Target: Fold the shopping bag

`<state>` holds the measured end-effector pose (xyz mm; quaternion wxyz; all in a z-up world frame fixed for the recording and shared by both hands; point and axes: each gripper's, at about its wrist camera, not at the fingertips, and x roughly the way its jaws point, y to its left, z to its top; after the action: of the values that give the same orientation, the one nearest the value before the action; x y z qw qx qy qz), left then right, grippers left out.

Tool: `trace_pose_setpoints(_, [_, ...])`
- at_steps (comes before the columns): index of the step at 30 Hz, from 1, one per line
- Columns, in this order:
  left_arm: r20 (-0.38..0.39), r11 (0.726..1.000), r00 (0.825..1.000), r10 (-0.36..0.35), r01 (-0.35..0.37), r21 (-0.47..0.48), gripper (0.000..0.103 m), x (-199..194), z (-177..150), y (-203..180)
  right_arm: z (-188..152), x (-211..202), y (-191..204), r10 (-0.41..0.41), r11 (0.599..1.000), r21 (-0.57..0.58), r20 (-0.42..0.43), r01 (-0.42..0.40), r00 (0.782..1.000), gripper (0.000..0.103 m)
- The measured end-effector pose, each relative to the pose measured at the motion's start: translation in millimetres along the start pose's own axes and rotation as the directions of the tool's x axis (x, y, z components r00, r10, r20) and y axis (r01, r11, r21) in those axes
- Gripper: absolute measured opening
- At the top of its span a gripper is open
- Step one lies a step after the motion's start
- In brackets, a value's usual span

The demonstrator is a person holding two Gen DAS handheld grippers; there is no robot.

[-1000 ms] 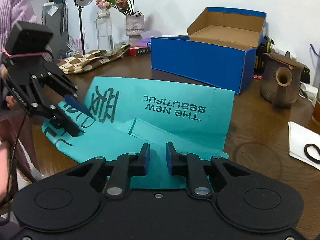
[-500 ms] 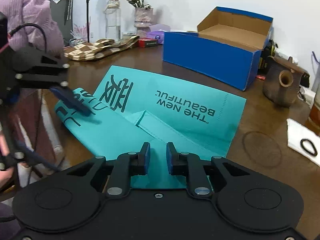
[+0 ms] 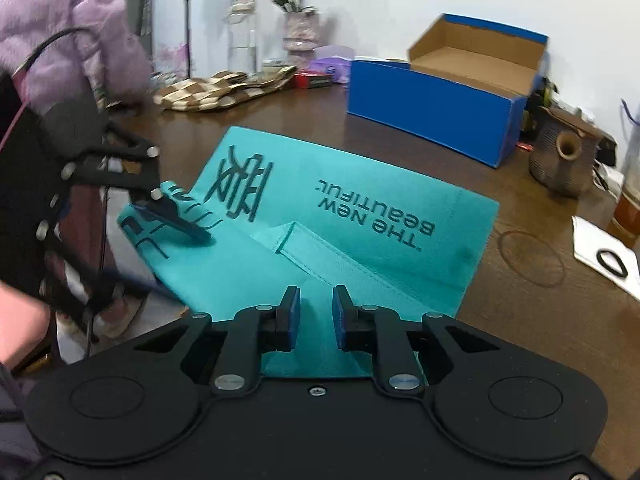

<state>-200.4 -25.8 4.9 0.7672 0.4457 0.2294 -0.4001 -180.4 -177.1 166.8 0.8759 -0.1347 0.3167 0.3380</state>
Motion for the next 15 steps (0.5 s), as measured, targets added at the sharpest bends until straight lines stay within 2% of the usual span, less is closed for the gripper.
trace_pose_setpoints(1, [0.004,1.000,1.000,-0.026,0.026,-0.012,0.037,1,0,5,-2,-3,3,0.002,0.998,-0.057,0.005,-0.001,1.000,0.020])
trace_pose_setpoints(3, [0.007,0.996,0.997,-0.079,0.079,-0.032,0.037,2,-1,14,-5,-10,8,0.006,0.986,-0.170,0.016,-0.003,1.000,0.029])
trace_pose_setpoints(5, [0.003,0.991,0.992,-0.125,0.125,-0.041,0.037,2,0,21,-8,-17,14,0.011,0.960,-0.280,0.025,-0.003,1.000,0.043])
trace_pose_setpoints(7, [-0.001,0.987,0.988,-0.152,0.152,-0.042,0.037,4,1,25,-11,-24,20,0.017,0.922,-0.387,0.034,-0.003,0.999,0.051])
trace_pose_setpoints(11, [-0.010,0.984,0.984,-0.175,0.175,-0.029,0.037,5,2,26,-18,-35,31,0.027,0.811,-0.585,0.047,0.006,0.999,0.053])
trace_pose_setpoints(14, [-0.009,0.983,0.983,-0.182,0.182,-0.031,0.037,8,3,26,-28,-22,43,-0.031,0.697,-0.716,0.033,0.046,0.999,0.052])
trace_pose_setpoints(15, [-0.008,0.983,0.984,-0.179,0.179,-0.033,0.037,8,3,26,-31,-18,44,-0.039,0.674,-0.737,0.037,0.053,0.999,0.052])
